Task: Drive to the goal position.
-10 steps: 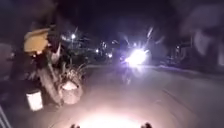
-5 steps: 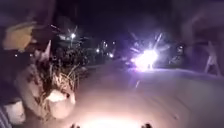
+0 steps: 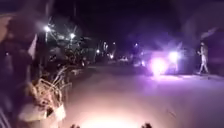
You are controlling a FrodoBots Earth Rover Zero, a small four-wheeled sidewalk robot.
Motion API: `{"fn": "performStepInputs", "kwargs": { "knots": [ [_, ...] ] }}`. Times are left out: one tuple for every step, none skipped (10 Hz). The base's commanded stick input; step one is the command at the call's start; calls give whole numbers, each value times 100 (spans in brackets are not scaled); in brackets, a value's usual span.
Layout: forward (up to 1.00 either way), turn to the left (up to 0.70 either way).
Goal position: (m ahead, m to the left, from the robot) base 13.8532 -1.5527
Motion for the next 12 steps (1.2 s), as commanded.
{"fn": "performStepInputs", "kwargs": {
  "knots": [
    [70, 0],
    [70, 0],
    [70, 0],
    [70, 0],
    [70, 0],
    [70, 0],
    [70, 0],
    [70, 0],
    [70, 0],
    [70, 0],
    [70, 0],
    [70, 0]
  ]
}}
